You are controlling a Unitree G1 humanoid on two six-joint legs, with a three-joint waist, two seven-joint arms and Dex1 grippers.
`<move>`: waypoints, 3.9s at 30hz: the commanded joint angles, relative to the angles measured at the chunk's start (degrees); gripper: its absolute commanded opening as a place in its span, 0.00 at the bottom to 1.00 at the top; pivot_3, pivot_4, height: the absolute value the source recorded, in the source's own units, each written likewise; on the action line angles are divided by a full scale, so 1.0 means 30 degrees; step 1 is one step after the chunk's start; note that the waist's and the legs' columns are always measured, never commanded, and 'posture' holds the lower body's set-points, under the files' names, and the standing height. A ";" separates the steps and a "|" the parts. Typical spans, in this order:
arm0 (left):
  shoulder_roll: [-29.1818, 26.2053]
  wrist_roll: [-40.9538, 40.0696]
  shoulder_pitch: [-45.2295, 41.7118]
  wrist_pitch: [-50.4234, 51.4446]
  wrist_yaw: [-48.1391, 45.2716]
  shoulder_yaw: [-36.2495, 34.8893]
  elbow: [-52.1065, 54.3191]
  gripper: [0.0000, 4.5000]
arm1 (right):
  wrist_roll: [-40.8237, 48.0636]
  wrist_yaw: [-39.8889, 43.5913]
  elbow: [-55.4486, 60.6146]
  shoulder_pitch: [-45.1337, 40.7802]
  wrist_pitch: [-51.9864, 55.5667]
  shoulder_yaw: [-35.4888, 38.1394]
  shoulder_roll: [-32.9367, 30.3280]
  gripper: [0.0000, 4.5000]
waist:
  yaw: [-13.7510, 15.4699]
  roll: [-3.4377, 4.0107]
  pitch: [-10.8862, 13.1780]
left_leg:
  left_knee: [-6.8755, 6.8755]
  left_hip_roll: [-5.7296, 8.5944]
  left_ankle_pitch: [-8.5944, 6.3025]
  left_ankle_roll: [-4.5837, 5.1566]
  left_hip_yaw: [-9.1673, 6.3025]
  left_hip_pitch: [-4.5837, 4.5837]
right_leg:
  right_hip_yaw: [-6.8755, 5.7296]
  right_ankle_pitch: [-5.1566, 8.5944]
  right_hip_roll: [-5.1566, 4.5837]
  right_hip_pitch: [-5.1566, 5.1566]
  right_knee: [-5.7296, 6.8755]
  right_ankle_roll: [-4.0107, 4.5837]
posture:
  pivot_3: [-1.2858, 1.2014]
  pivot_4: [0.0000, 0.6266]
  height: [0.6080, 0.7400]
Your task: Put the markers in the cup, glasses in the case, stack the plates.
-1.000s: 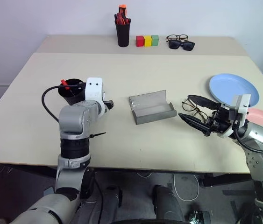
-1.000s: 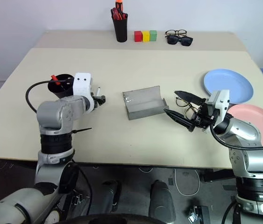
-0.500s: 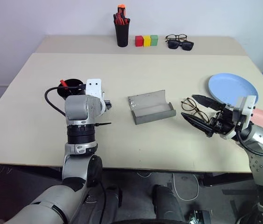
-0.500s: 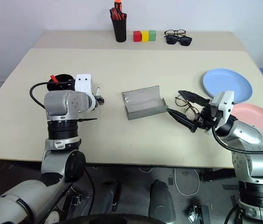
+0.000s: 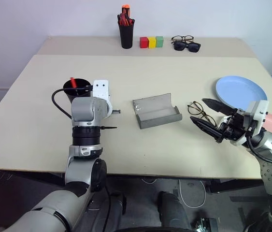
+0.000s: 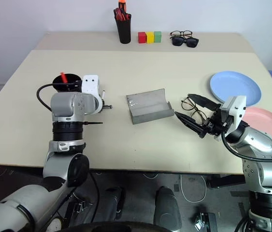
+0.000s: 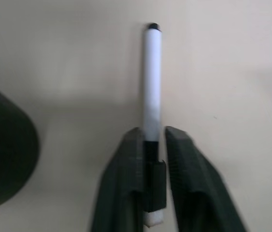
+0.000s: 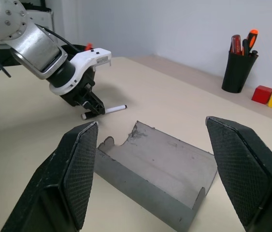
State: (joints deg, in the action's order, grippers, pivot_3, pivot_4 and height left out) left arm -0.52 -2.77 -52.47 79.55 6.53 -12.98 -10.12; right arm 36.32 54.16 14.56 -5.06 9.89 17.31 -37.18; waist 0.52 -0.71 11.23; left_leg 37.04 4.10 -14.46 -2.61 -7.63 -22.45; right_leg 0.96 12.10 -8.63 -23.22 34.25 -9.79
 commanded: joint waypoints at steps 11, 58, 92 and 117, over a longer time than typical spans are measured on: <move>-0.1155 -0.1273 0.1997 0.0301 -0.2954 0.3338 0.5154 0.17 | 0.0213 -0.0109 0.0393 -0.0139 -0.0207 0.0461 -0.0076 0.81 | -0.0036 0.0001 0.0000 | -0.0001 -0.0002 0.0001 -0.0001 0.0000 0.0000 | 0.0001 -0.0005 0.0001 -0.0001 0.0001 0.0008 | 0.52 0.24 0.99; 0.1678 -0.0838 -0.2801 -0.2385 0.2074 -0.1640 -0.4784 0.21 | 0.0066 -0.0909 0.0906 0.1334 -0.0574 0.1296 0.0152 0.81 | 0.0075 -0.0005 0.0001 | 0.0018 0.0003 0.0007 -0.0007 0.0004 0.0000 | 0.0001 -0.0009 -0.0003 0.0016 -0.0005 -0.0023 | 0.52 0.24 0.99; 0.1165 -0.0870 -0.2284 -0.0035 -0.0042 0.1340 -0.1643 0.99 | 0.0544 -0.0292 0.0143 0.0963 -0.0445 0.1049 0.0416 0.81 | 0.0012 -0.0008 0.0003 | 0.0014 0.0006 0.0013 -0.0016 0.0006 -0.0008 | 0.0005 -0.0015 -0.0005 0.0009 -0.0012 -0.0023 | 0.52 0.24 0.99; 0.1620 -0.0561 -0.5801 0.0544 0.2189 -0.1453 -0.8361 0.03 | 0.0446 -0.1513 0.1044 0.2026 -0.0539 0.1187 0.0762 0.81 | 0.0061 -0.0011 0.0003 | 0.0017 0.0009 0.0015 -0.0022 0.0007 -0.0001 | 0.0002 -0.0018 -0.0007 0.0022 -0.0011 -0.0043 | 0.52 0.24 0.99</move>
State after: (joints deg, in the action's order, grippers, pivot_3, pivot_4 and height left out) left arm 3.50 -3.74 -69.43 80.13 13.86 -17.90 -36.22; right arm 37.24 49.75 16.04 1.51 9.22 19.35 -34.83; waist 0.70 -0.75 11.24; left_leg 37.09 4.13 -14.41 -2.67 -7.61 -22.46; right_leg 0.97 12.05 -8.65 -23.16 34.22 -9.92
